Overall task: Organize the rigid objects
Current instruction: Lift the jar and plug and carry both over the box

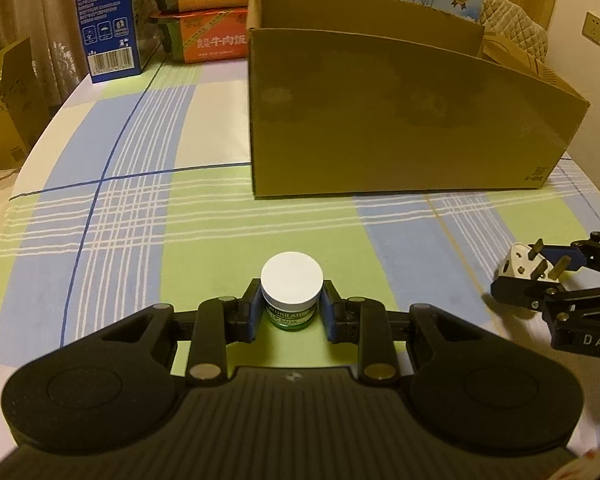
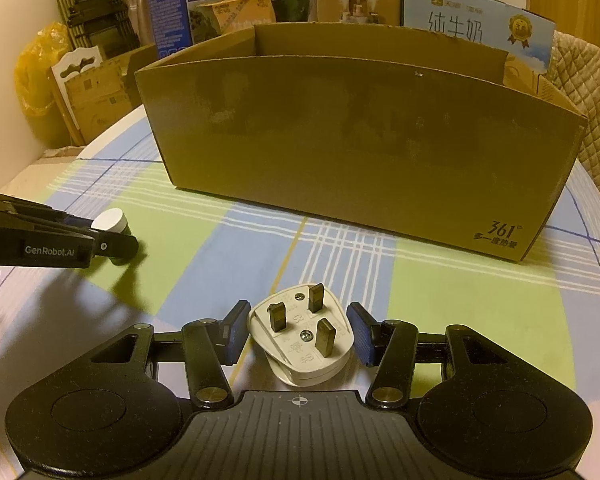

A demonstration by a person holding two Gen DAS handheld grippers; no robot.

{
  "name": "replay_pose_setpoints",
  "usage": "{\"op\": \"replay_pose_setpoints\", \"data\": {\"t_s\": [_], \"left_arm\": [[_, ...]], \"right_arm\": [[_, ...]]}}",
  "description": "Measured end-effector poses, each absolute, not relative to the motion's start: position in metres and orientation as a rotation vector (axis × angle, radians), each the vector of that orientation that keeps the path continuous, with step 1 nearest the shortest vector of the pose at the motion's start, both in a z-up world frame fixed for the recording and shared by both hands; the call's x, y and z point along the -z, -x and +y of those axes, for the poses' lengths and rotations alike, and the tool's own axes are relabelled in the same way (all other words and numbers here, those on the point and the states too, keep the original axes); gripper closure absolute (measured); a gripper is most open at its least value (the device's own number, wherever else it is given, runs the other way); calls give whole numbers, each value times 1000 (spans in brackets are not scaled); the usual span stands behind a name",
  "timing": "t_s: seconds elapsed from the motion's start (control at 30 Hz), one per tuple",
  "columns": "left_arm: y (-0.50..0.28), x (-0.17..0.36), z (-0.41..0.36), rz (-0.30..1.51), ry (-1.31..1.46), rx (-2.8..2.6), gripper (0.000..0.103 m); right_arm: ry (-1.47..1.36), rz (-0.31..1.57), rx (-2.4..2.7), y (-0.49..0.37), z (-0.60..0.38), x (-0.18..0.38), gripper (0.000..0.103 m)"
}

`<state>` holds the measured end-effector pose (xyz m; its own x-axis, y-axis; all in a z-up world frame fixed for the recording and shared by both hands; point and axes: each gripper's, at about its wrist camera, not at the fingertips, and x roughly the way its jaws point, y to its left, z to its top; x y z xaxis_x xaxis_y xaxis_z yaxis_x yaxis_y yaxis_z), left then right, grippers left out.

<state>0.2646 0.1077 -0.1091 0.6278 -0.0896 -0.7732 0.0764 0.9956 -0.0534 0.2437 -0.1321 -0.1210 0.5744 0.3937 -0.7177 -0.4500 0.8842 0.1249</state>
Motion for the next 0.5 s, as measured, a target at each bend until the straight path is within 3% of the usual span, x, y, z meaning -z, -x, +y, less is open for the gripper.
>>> {"op": "replay_pose_setpoints", "data": {"t_s": [0.5], "left_arm": [[-261,98,72,876,-17,174,78]], "right_arm": [[62,821,-449,-237,-157,111,54]]}}
